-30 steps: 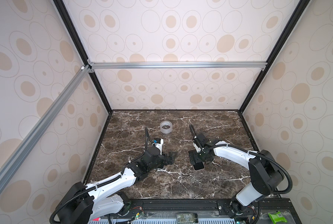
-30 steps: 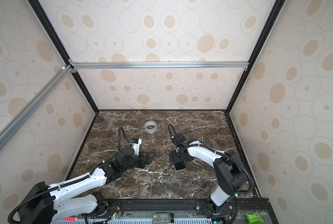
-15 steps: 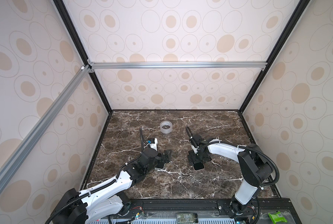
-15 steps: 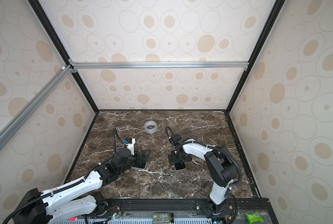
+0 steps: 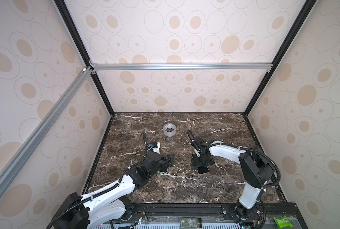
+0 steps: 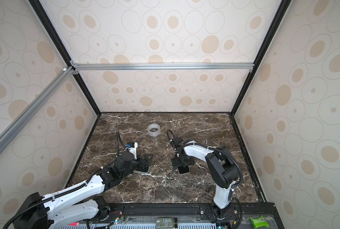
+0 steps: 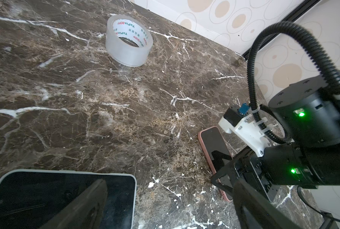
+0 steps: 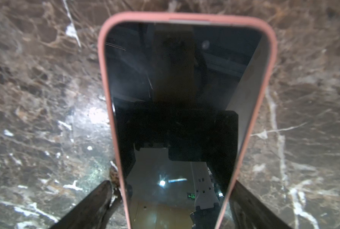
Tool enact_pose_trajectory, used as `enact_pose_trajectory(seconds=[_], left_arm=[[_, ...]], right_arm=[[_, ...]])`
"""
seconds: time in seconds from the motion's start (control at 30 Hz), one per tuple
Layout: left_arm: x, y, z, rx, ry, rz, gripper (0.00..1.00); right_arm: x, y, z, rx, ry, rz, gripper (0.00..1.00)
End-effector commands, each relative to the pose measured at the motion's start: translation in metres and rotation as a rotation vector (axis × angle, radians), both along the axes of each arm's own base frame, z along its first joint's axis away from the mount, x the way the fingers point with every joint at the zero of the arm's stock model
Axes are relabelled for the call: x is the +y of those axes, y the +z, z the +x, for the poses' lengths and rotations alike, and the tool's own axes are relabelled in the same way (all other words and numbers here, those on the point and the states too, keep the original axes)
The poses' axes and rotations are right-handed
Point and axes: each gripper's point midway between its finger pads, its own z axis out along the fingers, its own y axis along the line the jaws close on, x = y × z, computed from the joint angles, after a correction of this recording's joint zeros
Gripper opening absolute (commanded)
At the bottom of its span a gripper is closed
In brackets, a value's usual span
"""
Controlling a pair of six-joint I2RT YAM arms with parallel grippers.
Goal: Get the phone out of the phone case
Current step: 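Move the right gripper over the pink-cased phone while the left gripper approaches it, then grip the pink-cased phone's long edges with both grippers and lift it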
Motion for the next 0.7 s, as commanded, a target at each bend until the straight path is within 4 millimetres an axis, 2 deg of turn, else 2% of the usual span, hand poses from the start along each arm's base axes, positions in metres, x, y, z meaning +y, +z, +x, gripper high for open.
enact_pose_trajectory(seconds=[0.0,0.37,0.57,0.67], left_arm=[[0.005,0.001,0.002,0.006,0.033,-0.011,0.99],[0.004,0.003,0.002,0.014,0.034,-0.007,0.99],[-0.004,0.008,0.004,0.016,0.017,-0.044,0.99],[-0.015,0.010,0.005,0.029,-0.008,-0.090,0.99]], right_arm=[[-0.008,-0.009,-0.011,0.041,-0.004,-0.052,0.87],[-0.009,-0.008,-0.012,0.026,-0.019,-0.038,0.77],[-0.008,0.004,-0.011,-0.007,-0.038,-0.013,0.76],[-0.004,0.013,-0.012,-0.035,-0.050,0.036,0.75]])
